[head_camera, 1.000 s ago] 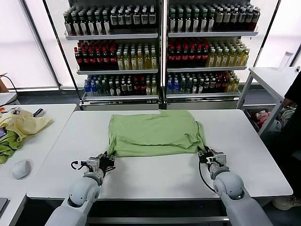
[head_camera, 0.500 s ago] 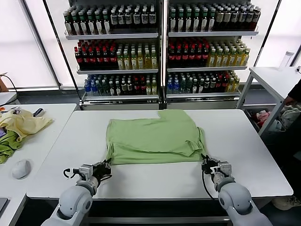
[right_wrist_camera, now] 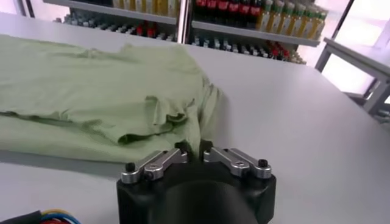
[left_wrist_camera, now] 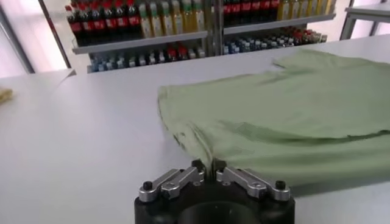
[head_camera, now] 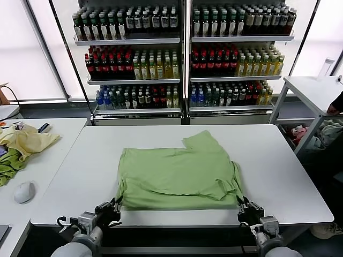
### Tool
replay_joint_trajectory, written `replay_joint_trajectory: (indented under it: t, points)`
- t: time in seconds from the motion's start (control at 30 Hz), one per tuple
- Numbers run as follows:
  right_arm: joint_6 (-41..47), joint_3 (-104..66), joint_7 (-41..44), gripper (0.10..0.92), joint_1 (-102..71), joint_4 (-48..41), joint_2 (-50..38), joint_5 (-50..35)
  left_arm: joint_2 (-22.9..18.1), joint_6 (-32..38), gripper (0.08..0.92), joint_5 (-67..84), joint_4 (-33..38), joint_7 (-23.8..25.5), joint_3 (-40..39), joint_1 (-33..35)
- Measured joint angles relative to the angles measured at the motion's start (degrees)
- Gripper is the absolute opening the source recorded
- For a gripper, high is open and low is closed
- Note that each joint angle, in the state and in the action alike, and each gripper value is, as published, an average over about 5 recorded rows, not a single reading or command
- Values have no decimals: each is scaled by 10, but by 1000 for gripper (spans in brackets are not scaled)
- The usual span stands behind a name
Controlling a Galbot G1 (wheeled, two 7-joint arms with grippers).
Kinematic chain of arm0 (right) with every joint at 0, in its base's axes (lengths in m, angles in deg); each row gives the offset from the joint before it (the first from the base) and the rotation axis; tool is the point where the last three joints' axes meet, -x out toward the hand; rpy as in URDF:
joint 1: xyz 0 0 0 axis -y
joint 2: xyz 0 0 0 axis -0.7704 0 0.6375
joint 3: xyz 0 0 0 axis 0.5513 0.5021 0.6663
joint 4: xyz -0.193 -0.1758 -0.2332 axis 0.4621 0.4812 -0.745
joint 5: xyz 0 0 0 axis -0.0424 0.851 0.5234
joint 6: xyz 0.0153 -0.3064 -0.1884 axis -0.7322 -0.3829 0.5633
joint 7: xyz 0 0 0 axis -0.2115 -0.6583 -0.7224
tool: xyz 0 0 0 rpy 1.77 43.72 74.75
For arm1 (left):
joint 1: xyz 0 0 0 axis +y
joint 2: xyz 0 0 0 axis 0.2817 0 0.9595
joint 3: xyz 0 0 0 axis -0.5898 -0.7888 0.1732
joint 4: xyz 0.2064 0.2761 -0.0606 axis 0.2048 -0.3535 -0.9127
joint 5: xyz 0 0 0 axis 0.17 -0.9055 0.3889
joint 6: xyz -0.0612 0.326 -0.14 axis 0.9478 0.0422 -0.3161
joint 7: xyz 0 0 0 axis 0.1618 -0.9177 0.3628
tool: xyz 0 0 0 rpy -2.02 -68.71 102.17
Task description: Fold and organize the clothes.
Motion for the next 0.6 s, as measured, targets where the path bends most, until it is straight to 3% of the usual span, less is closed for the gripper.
replay_joint_trajectory:
  t: [0.2, 0.4, 0.6]
  points:
    - [5, 2, -13, 606, 34, 0, -11, -17, 11, 1, 457, 0, 19, -4, 15, 5]
    - [19, 40, -26, 773, 132, -59, -14, -47, 24, 8, 630, 22, -2, -15, 7, -43]
    - [32, 92, -28, 822, 258, -156, -7, -69, 23, 11, 789, 46, -70, -27, -30, -138]
